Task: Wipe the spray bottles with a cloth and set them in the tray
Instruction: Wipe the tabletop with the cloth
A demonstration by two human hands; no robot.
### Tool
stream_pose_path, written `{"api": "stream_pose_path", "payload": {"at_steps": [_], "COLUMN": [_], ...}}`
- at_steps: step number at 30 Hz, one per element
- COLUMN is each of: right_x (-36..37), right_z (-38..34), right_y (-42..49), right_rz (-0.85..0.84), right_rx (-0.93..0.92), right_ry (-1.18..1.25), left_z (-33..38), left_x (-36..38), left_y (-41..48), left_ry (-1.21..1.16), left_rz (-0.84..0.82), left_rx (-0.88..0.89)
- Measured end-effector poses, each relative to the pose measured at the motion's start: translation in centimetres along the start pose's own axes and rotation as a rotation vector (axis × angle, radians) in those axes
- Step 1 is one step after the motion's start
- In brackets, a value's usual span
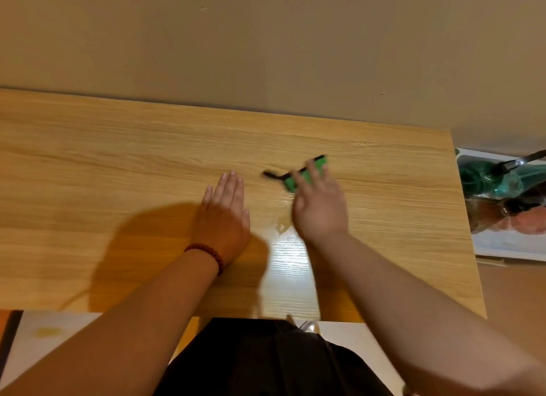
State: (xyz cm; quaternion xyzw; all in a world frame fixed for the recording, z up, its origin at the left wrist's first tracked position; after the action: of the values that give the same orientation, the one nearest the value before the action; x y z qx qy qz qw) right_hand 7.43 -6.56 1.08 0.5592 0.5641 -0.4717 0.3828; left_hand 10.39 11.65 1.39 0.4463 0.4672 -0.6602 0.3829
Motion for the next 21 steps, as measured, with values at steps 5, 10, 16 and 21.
{"api": "stream_pose_path", "payload": {"at_steps": [5,10,16,21], "right_x": [-2.1,1.5,-1.6,-0.4], "right_z": [4.0,-4.8,4.1,1.1], "right_y": [-0.1,-5.0,-4.0,-5.6], "right_rz": [0.003,-0.069,-0.065,-0.05], "right_rx": [0.418,-0.155,0.209,0.162], "right_ry": [0.024,0.023,-0.042,-0.044], "left_z": [-1.2,-1.0,-1.0,0.2], "left_x": [0.6,0.2,0.0,0.3], "left_y": [-0.9,-1.1,-1.6,-2.8], "left_ry": [0.012,0.076,0.119,0.09], "left_rz": [-0.03,-0.056,-0.078,-0.06], "left_rx": [-0.078,-0.078,-0.068,-0.058]}}
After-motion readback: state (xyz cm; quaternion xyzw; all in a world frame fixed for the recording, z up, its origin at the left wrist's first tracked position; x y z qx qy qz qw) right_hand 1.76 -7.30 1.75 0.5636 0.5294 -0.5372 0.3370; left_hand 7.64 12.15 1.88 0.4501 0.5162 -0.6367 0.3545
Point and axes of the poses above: each hand's wrist, its own y-axis towards the middle knuckle, its own x-axis out of the palm, z = x × y, the point moved 2 cm from there along y, towards the middle knuckle, and after that the axes turned 8 degrees about -x, right-handed, at the moved point
